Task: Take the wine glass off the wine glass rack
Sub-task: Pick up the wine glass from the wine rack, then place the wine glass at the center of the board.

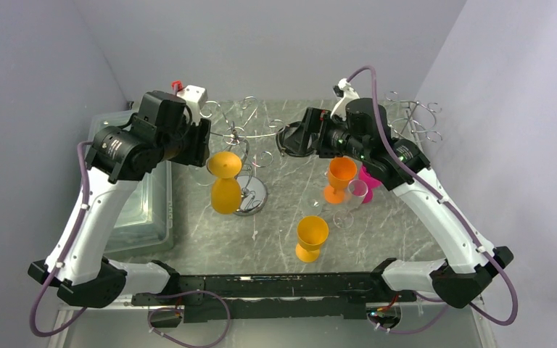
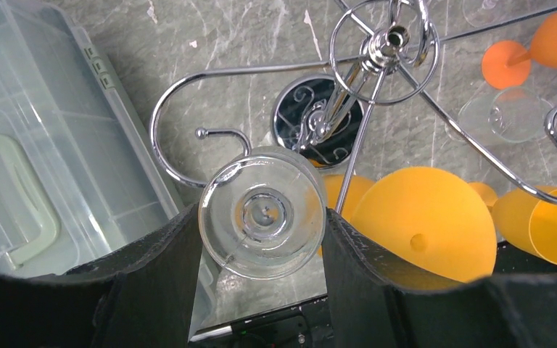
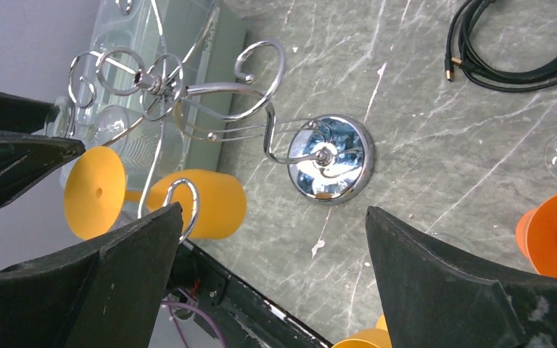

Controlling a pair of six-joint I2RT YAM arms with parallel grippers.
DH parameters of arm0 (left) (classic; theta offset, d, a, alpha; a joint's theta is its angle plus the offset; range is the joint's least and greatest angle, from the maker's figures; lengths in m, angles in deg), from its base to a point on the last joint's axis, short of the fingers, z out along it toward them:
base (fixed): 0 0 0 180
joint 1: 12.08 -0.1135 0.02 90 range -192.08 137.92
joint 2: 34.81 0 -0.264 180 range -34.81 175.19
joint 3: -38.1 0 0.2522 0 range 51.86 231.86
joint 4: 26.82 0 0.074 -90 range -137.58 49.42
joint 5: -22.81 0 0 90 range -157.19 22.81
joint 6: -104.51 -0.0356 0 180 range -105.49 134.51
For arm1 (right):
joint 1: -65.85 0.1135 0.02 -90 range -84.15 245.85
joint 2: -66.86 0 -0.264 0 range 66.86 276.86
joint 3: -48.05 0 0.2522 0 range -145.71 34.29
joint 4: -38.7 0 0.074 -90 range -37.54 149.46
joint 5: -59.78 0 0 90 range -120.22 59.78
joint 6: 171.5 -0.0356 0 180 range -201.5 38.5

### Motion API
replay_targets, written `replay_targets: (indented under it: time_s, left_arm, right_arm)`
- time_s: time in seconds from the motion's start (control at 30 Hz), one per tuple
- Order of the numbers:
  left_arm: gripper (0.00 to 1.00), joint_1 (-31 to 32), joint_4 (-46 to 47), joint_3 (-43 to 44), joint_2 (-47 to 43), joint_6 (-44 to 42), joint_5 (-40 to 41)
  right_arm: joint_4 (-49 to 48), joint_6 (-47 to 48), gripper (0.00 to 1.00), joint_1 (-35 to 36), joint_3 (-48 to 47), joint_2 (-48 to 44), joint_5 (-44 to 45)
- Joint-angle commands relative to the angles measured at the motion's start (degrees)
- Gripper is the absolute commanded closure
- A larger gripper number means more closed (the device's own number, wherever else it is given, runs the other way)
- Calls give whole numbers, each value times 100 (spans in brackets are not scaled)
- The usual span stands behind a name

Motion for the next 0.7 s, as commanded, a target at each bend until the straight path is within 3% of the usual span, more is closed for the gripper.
replay_targets:
  time_s: [0.0, 0.43, 0.67]
  left_arm:
    - [79, 18, 19, 288, -265, 114, 62]
    - [80, 21, -250, -81, -702, 298, 225]
    - [80, 21, -339, -393, -1040, 451, 203]
  right_arm:
    - [-460, 243, 0, 431, -44, -276, 337]
    - [-944, 807, 1, 2893, 285, -399, 2346]
    - [-1249, 807, 5, 3825, 618, -315, 3101]
